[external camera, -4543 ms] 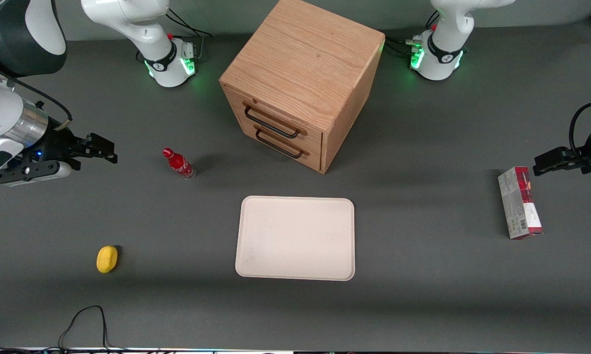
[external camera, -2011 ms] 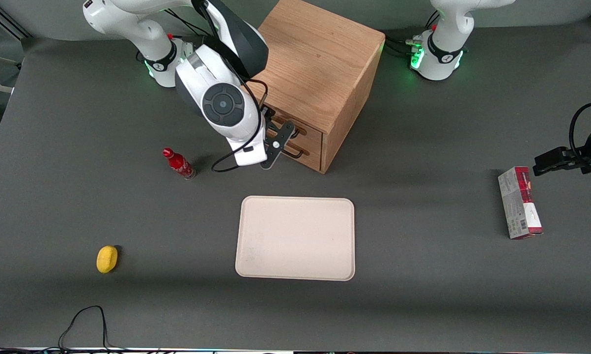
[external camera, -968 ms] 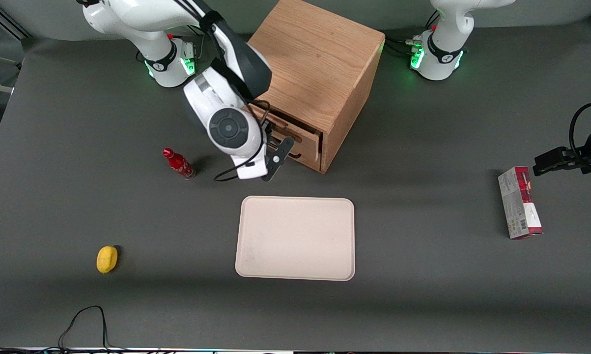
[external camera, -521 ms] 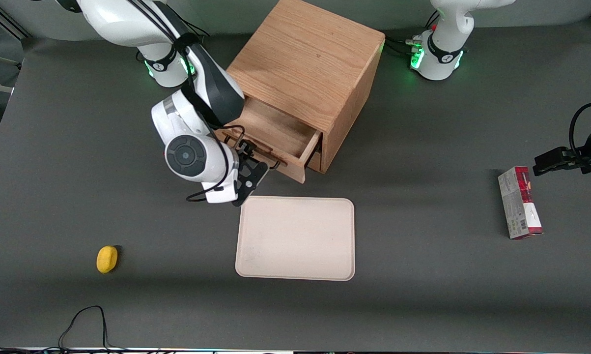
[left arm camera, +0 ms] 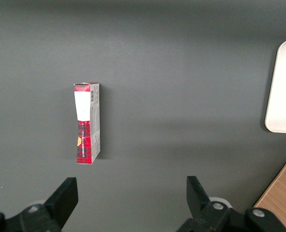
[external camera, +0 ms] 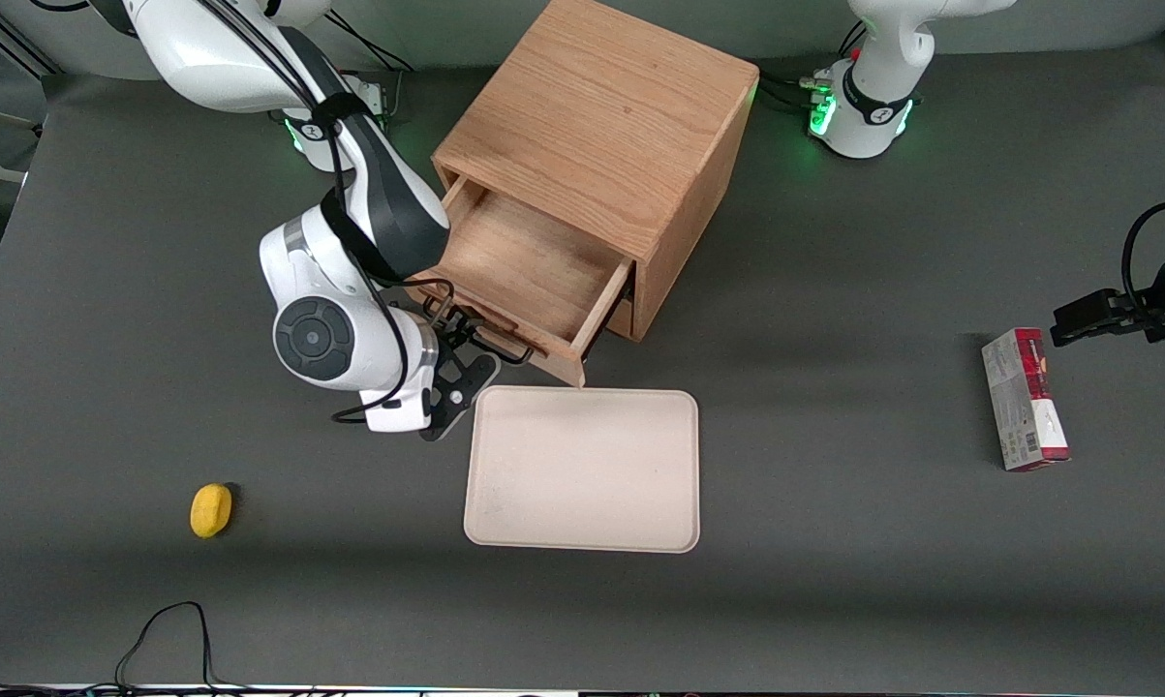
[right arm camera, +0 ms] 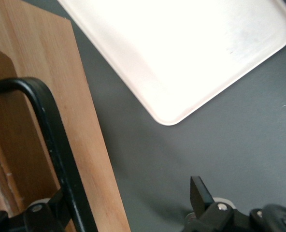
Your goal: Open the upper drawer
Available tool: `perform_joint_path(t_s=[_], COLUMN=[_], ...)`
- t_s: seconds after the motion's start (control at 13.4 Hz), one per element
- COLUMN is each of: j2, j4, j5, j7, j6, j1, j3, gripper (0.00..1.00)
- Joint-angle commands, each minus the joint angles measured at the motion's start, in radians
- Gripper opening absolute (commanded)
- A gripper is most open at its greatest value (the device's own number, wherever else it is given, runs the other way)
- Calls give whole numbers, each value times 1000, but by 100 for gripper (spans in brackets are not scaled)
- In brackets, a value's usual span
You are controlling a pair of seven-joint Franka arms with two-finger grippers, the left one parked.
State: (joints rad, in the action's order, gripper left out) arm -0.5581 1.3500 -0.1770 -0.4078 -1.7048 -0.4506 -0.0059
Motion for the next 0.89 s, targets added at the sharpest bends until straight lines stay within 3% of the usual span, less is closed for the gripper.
perform_joint_path(t_s=[0.0,0.82], j2=[-63,-102], j4=[-103,-169], j5=[59,53], j7=[-11,-14], j6=[-2,-33], j1=[1,102], j3=[-2,-3], gripper=[100,100])
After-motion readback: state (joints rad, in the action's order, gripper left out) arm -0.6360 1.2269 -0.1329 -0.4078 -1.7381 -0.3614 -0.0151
